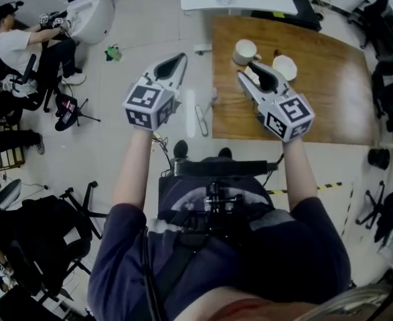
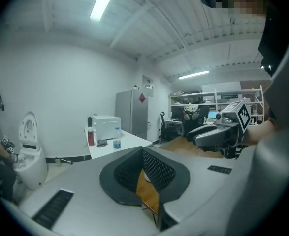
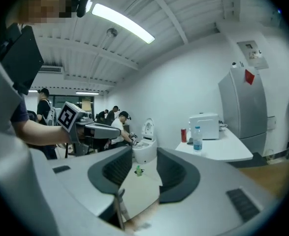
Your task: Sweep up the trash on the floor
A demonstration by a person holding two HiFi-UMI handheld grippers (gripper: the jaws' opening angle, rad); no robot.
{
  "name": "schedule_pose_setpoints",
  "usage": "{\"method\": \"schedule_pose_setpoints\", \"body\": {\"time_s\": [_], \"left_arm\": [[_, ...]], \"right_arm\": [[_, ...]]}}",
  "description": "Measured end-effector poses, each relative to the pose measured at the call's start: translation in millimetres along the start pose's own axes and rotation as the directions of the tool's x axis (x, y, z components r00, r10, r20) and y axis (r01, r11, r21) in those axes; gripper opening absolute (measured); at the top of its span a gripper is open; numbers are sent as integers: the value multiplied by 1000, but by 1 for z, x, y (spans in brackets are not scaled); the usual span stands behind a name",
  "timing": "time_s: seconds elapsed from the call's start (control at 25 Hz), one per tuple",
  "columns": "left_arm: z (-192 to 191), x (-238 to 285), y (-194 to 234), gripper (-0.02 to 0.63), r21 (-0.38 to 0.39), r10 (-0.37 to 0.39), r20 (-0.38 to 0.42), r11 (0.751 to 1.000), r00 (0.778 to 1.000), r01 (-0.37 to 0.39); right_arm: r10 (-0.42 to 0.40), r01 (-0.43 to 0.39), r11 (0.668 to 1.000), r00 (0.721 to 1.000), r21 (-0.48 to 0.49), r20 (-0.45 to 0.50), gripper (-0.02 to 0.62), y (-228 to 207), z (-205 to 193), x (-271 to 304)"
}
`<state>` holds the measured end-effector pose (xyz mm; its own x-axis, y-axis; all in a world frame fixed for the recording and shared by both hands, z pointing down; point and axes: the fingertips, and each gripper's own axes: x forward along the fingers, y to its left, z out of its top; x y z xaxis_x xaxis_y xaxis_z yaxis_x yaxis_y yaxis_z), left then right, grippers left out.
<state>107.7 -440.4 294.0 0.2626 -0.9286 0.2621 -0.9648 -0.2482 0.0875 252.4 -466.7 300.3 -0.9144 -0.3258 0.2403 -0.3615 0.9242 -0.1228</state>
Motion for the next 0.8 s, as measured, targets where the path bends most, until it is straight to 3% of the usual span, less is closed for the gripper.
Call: {"method": "schedule_pose_setpoints", "body": {"time_s": [0.16,0.36,0.6,0.72,0.8], "left_arm": [[1,-18,-22,0,29,88,-3,996,996,-88],[-21,-62,-30,0,65,198,-76,979,977,-193],[-43,-140,-26,0,83,299,-102,953,949,-291],[-50,-177,-18,0,36,355,-77,935,932,-353],[-54,-203,-15,0,15,380,-61,925,923,-380]], "right_arm": [[123,-123,992,992,1,-20,166,3,-12,1],[234,-233,972,972,36,-34,166,25,-25,21],[261,-264,962,964,66,40,162,64,-8,32],[274,-274,962,961,10,32,101,84,1,34],[287,-287,958,958,-7,20,21,101,0,31]]}}
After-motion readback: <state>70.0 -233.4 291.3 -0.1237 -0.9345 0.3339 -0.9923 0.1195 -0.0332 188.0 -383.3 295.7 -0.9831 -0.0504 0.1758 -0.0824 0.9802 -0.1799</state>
